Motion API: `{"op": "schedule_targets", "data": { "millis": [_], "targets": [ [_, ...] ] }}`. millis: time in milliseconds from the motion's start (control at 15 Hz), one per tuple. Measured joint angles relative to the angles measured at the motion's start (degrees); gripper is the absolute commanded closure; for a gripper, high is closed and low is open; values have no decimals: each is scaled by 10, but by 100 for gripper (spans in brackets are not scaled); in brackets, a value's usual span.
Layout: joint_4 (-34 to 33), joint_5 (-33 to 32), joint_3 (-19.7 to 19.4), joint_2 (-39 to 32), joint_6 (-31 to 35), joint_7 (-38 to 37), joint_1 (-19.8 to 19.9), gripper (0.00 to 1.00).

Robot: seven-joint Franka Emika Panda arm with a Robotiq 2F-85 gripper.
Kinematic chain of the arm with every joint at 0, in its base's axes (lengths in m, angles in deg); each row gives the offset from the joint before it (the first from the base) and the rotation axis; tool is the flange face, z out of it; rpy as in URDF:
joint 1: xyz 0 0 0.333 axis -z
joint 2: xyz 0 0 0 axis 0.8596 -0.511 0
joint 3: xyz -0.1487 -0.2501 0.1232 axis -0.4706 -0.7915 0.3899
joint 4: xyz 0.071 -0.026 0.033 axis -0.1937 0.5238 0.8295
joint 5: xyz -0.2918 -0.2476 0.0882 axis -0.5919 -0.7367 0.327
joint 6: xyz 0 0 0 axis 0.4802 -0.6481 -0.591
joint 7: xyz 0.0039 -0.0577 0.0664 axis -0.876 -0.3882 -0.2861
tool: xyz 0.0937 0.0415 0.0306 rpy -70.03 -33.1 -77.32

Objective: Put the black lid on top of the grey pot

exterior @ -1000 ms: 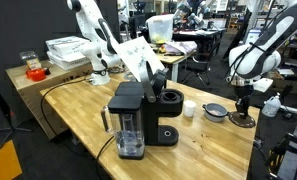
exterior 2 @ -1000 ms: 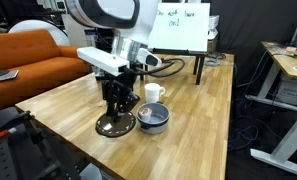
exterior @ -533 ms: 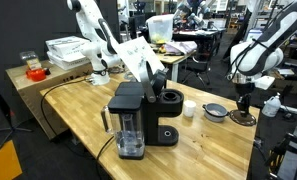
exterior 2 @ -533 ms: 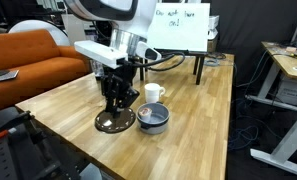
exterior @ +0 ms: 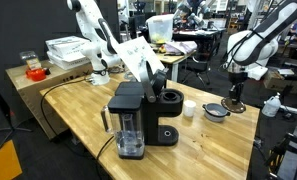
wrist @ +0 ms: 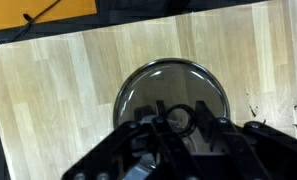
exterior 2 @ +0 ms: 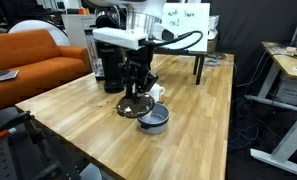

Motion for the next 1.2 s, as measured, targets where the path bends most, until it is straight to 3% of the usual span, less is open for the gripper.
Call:
{"op": "schedule_targets", "data": {
  "millis": [733, 1200],
  "targets": [
    [-172, -4, 7, -144, -27, 0, -2, 77],
    [-213, -4, 10, -186, -69, 3, -1, 77]
  ]
}}
